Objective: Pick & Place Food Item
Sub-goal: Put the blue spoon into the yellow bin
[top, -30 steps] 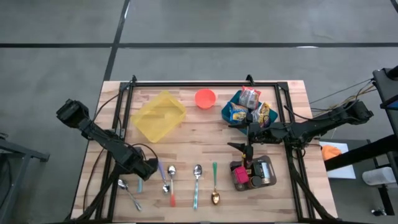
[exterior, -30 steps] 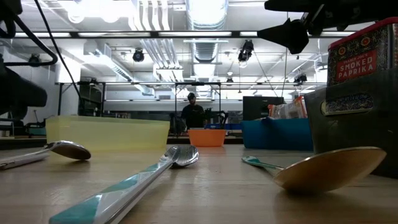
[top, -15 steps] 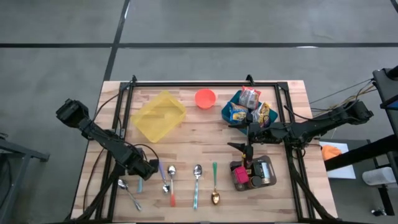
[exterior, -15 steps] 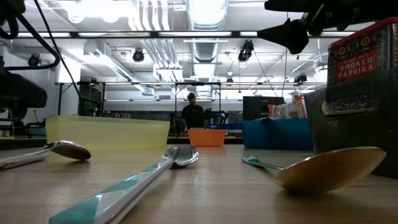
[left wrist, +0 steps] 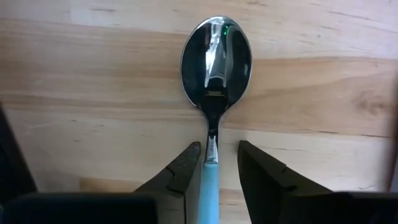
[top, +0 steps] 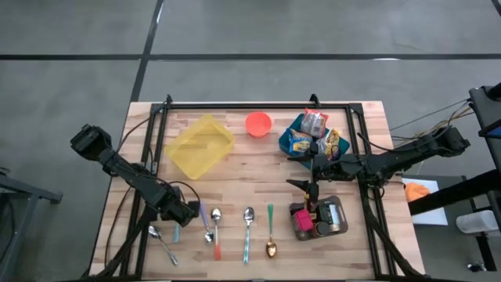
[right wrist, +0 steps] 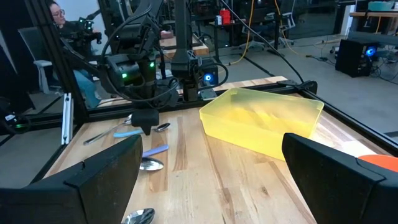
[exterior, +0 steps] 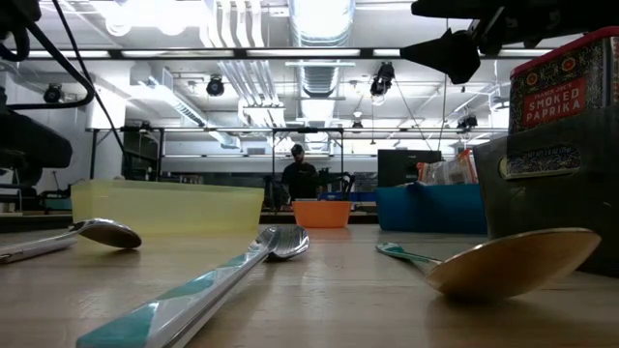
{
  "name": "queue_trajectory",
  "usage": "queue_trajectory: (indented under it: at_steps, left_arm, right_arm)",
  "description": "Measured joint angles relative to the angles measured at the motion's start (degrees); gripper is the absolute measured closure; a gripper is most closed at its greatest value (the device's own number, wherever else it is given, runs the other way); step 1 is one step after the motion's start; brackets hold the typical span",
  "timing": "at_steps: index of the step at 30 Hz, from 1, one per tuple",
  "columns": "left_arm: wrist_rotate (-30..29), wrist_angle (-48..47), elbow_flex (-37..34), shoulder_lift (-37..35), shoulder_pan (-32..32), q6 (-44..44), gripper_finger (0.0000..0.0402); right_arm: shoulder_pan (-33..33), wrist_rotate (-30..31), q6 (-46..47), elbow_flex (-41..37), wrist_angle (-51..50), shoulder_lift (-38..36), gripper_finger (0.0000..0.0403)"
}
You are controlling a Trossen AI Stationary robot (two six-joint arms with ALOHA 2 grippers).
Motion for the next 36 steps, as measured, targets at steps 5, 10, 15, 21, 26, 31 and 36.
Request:
queue_trajectory:
  at_steps: [5, 10, 15, 21, 26, 31, 36]
  left_arm:
    - [1.45, -1.62, 0.72, 0.03, -0.15, 1.0, 0.0329]
    - [1.68, -1.79, 0.41, -0.08, -0.04, -0.65, 0.0392]
    - [1.51, -1.68, 0.41, -0.1, -0.04, -0.66, 0.0389]
    - [1.28, -1.43, 0.41, -0.1, -0.04, -0.65, 0.0391]
    - [0.35, -0.88, 1.23, -1.19, 0.0, -0.6, 0.0391]
    - [-2.12, -3.14, 3.83, -4.32, 0.0, -0.49, 0.0392]
    - [-9.48, -7.44, 8.01, -7.16, 0.0, 2.1, 0.0392]
  right_arm:
    - [-0.01, 0.0, 0.02, 0.0, -0.04, 0.0, 0.0022]
    - [-0.02, 0.0, 0.02, 0.0, -0.08, 0.0, 0.0022]
    - [-0.01, 0.0, 0.02, 0.0, -0.1, 0.0, 0.0022]
    - [-0.02, 0.0, 0.02, 0.0, -0.13, 0.0, 0.0022]
    - [0.0, 0.0, 0.01, 0.0, -0.15, 0.0, 0.0022]
    - [-0.02, 0.0, 0.02, 0.0, -0.17, 0.0, 0.0022]
    - [0.0, 0.0, 0.0, 0.0, -0.2, 0.0, 0.0022]
